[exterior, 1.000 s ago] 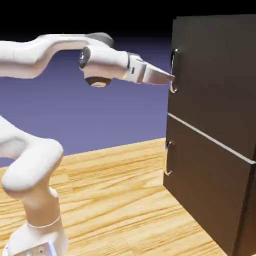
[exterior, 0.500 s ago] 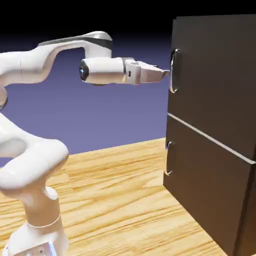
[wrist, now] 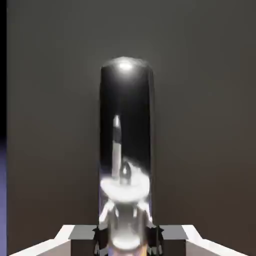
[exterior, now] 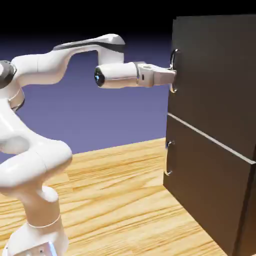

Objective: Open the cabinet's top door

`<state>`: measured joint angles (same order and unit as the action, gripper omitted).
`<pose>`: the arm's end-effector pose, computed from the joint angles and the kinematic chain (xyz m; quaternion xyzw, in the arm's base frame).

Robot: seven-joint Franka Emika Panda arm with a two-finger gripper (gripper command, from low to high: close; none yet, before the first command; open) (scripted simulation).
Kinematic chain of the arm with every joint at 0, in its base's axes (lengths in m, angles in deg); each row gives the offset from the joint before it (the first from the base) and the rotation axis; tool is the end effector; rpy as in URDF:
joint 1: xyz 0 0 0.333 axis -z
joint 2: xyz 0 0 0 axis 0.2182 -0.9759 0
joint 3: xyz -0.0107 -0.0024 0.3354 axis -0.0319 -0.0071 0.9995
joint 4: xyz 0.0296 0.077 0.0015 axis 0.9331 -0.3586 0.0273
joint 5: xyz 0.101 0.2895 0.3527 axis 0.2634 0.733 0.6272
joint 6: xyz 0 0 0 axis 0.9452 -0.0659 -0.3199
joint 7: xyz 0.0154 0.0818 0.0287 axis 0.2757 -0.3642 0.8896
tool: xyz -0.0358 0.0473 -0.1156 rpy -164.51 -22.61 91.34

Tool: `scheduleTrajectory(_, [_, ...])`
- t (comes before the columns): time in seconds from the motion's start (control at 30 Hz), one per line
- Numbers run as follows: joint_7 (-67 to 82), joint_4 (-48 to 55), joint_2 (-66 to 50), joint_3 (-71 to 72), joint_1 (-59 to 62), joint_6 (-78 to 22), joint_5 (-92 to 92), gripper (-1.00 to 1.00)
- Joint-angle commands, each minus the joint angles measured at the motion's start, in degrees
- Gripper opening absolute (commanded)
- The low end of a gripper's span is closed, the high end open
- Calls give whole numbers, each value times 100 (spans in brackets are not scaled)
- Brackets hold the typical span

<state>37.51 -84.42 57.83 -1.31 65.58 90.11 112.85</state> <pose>0.4833 0.0785 0.5824 -0.6589 0.2564 -0.6473 0.2847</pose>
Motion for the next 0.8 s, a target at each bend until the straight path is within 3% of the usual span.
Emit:
scheduleTrajectory(0.0, [10, -189, 42, -180, -208, -134, -99, -100])
scheduleTrajectory(0.37, [-205, -2036, 880, -2429, -2108, -1722, -1889, -100])
scheduleTrajectory(0.77, [-568, -2948, 1759, -4921, -2648, -3497, -4415, -100])
